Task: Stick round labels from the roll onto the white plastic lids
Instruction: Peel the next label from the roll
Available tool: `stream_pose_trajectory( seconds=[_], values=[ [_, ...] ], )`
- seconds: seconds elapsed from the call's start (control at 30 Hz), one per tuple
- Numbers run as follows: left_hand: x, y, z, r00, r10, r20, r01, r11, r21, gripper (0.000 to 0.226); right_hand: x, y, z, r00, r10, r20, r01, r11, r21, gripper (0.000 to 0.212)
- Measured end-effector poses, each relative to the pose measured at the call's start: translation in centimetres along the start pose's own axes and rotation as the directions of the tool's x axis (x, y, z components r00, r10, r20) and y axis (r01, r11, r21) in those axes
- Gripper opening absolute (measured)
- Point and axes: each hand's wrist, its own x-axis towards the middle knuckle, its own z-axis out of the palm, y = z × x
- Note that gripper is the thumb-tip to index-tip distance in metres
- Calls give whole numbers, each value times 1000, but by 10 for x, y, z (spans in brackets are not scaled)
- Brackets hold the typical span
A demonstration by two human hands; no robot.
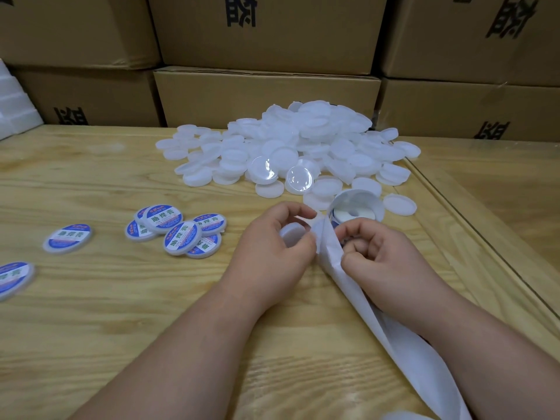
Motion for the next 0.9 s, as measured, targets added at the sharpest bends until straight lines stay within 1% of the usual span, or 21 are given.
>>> stream_pose_trajectory(
  seconds=[0.07,0.13,0.2,0.27,0.3,0.37,0.43,0.53,0.6,0.67,0.77,0.83,0.9],
  values=[
    [2,0,-1,997,-35,-73,31,998,-55,25,0,-1,0,1000,12,-20,-11,999,39,29],
    [4,1,-2,985,-102,-140,77,982,-172,26,0,-1,-1,999,22,-38,-19,997,71,33],
    [6,3,-4,962,-191,-197,125,944,-304,29,-1,-1,-1,998,20,-58,-15,996,86,36],
    [7,4,-7,946,-243,-215,150,915,-373,28,-1,0,-1,998,8,-66,-2,996,89,33],
    [7,5,-8,948,-248,-201,154,907,-393,26,-1,0,-1,998,-3,-67,9,995,96,29],
    [5,6,-8,964,-225,-145,149,900,-409,20,-2,1,2,997,-34,-76,43,991,128,27],
    [3,7,-6,981,-177,-79,135,916,-377,18,-3,1,5,989,-93,-113,110,983,150,23],
    [1,7,-4,994,-113,3,108,943,-315,20,-2,0,7,958,-208,-198,236,964,127,25],
    [1,6,-4,994,-104,36,110,949,-296,20,-1,0,7,937,-261,-233,289,952,96,28],
    [0,6,-5,993,-100,55,112,948,-297,20,-1,1,6,926,-286,-246,310,948,65,31],
    [0,6,-5,994,-81,67,98,946,-310,20,-1,2,5,918,-292,-267,308,951,20,31],
    [1,6,-4,996,-56,66,76,931,-358,20,-1,2,5,915,-285,-284,297,955,-2,29],
    [2,7,-4,997,-12,78,47,890,-453,24,-1,2,5,916,-272,-294,286,958,5,26]
  ],
)
